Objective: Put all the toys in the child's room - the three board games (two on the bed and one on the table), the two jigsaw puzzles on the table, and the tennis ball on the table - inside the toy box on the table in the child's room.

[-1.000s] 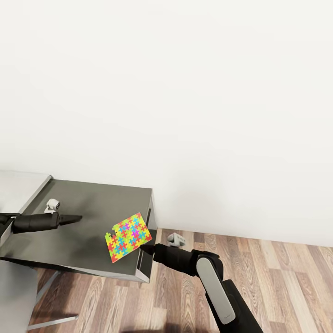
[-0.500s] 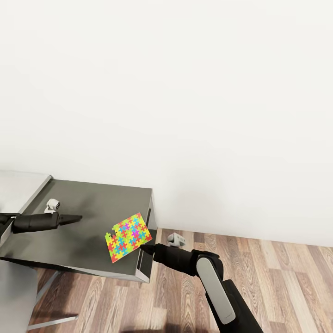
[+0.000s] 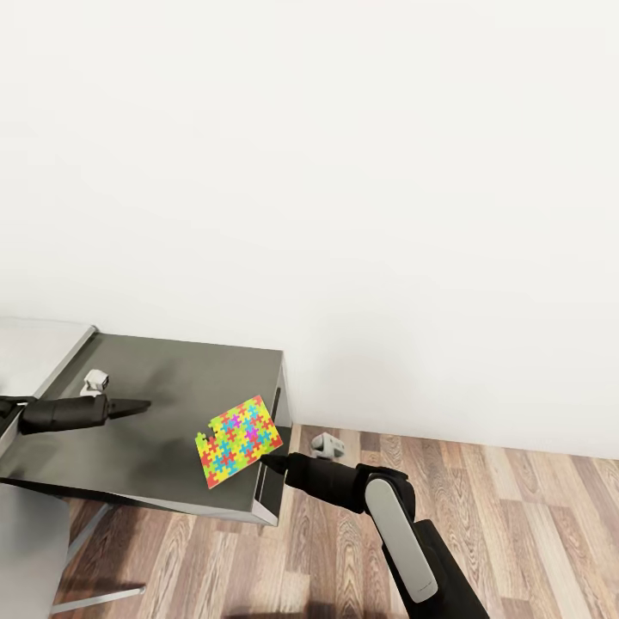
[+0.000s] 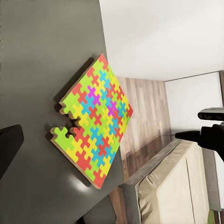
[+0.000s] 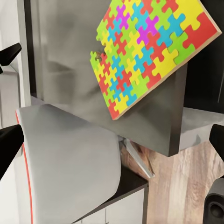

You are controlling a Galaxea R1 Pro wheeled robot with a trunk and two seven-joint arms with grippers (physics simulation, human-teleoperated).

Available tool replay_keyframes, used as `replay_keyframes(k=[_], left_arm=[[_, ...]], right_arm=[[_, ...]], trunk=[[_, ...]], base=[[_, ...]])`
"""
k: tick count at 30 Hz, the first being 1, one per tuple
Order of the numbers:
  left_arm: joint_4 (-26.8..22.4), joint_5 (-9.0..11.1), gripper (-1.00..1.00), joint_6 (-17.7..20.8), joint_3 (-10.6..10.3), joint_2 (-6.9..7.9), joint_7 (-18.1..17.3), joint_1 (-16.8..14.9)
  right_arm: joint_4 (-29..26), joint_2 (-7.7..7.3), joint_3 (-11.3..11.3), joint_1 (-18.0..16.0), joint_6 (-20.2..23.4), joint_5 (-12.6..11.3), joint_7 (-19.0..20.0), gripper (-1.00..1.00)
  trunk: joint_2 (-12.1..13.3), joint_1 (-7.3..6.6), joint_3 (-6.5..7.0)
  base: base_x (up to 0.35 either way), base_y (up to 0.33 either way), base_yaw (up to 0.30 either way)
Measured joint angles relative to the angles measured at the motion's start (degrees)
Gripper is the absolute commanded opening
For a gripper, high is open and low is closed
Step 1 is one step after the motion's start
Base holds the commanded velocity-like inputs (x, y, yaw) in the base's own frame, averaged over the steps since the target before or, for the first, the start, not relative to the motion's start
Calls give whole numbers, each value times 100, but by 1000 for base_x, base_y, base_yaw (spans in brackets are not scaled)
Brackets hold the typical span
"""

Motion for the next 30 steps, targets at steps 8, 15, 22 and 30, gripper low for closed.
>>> replay_keyframes(k=[8,15,22,30], left_arm=[[0,0,100,9,0,3,0,-2],[0,0,100,43,-8,3,0,1],[0,0,100,58,-9,3,0,0],[0,-8,100,163,-23,-3,0,-2]], right_arm=[[60,-22,-122,-1,-21,15,7,100],[473,-96,-603,-27,-147,6,217,100],[615,-208,-695,-53,-358,4,634,100],[617,-195,-690,-54,-391,10,671,100]], trunk=[[0,0,0],[0,0,0],[0,0,0],[-119,66,-54]], base=[[0,0,0],[0,0,0],[0,0,0],[0,0,0]])
